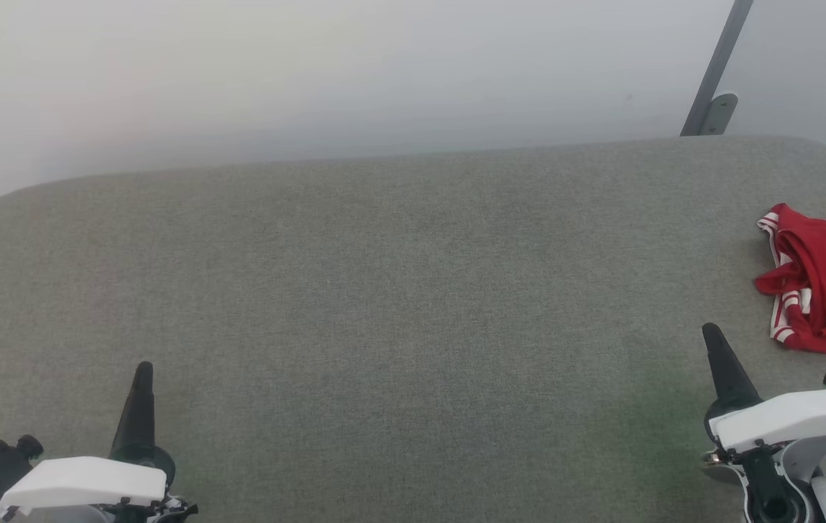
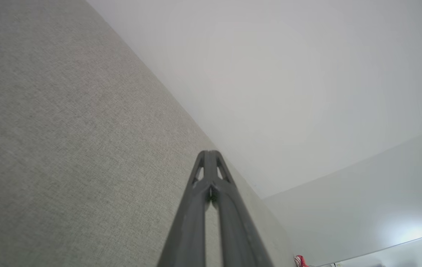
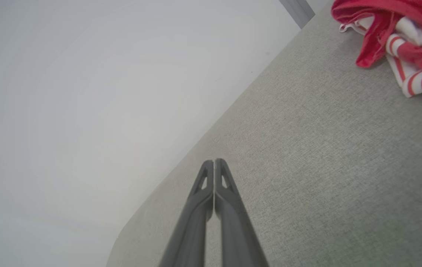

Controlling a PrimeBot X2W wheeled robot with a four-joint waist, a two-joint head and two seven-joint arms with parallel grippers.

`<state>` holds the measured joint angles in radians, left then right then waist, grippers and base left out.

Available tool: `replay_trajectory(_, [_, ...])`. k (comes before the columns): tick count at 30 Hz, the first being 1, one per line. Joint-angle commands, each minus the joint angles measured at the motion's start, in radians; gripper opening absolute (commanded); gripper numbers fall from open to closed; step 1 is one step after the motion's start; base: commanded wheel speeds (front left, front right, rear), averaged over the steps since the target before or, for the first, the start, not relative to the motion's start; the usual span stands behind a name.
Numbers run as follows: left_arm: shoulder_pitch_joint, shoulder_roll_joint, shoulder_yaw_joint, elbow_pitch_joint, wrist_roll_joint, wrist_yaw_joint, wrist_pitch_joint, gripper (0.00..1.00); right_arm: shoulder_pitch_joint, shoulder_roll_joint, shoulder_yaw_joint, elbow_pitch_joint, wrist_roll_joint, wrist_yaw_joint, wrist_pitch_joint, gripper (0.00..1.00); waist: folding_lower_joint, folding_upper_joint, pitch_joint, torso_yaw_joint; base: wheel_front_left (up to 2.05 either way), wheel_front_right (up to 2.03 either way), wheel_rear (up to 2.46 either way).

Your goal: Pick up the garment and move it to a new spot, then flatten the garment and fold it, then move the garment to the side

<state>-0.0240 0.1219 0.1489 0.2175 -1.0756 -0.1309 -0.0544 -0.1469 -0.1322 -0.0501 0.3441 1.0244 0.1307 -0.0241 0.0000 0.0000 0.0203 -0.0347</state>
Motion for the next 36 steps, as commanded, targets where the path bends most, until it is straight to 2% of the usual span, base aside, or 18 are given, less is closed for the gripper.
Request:
replay_trajectory(1, [-0.025,0.002,-0.001,-0.007,-0.036,0.000,0.009,0.00,-0.002,0.000,-0.008,-0.019,0.033,0.000,0.009,0.00,0.0000,0.0000,0.000,0.001,0.00,0.00,0.00])
replay_trajectory(36, [-0.063,-0.039,-0.020,0.012,-0.312,0.000,0.099,0.00,0.021,0.047,-0.040,-0.067,0.340,0.000,0.082,0.00,0.0000,0.0000,-0.008,0.017,0.00,0.00,0.00])
